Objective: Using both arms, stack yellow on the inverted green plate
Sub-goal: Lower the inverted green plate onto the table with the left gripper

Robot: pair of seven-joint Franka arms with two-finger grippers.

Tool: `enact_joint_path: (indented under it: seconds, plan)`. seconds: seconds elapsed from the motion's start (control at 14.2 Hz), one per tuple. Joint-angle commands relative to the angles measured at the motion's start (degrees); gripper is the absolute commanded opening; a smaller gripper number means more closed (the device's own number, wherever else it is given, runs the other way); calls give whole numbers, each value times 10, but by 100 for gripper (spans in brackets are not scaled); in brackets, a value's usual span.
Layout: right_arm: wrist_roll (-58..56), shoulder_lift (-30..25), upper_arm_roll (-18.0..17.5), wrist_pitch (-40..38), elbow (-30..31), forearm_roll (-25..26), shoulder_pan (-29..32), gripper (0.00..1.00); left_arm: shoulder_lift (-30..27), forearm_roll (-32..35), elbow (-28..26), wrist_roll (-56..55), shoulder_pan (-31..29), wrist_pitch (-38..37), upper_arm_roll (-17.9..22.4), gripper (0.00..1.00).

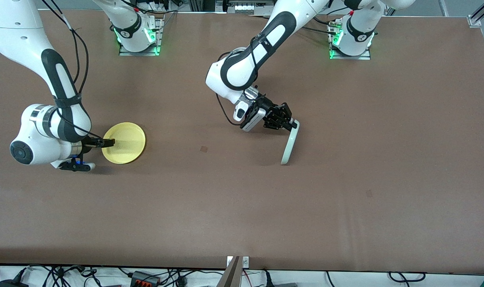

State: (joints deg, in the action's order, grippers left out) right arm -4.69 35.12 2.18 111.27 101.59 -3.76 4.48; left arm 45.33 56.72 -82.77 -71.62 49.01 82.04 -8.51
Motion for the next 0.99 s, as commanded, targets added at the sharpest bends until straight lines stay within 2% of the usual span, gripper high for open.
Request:
enact_joint_path:
  seconds: [0.0,0.21,0.35,0.42,0.56,0.7,0.91]
  plan:
    - [-8,-4,-5,-3,11,-8,10,92,16,-10,16,-8,-1,57,-5,100]
    - [-8,4,-5,1,10,-8,17,85,12,-23,19,-8,-2,129,-8,100]
    - [-8,4,-5,1,10,-8,18,76,11,-28,21,-9,-8,174,-30,100]
    - [-8,8,-5,1,9,-8,18,72,11,-48,41,-7,-8,195,-35,100]
    - [-8,9,-5,2,8,-8,23,65,12,-92,66,-5,-4,203,-36,100]
    - [-7,10,-5,1,7,-8,23,54,2,-105,68,-5,-6,203,-40,100]
    - [-7,13,-5,1,7,-8,23,46,-34,-164,68,44,-33,202,-40,100]
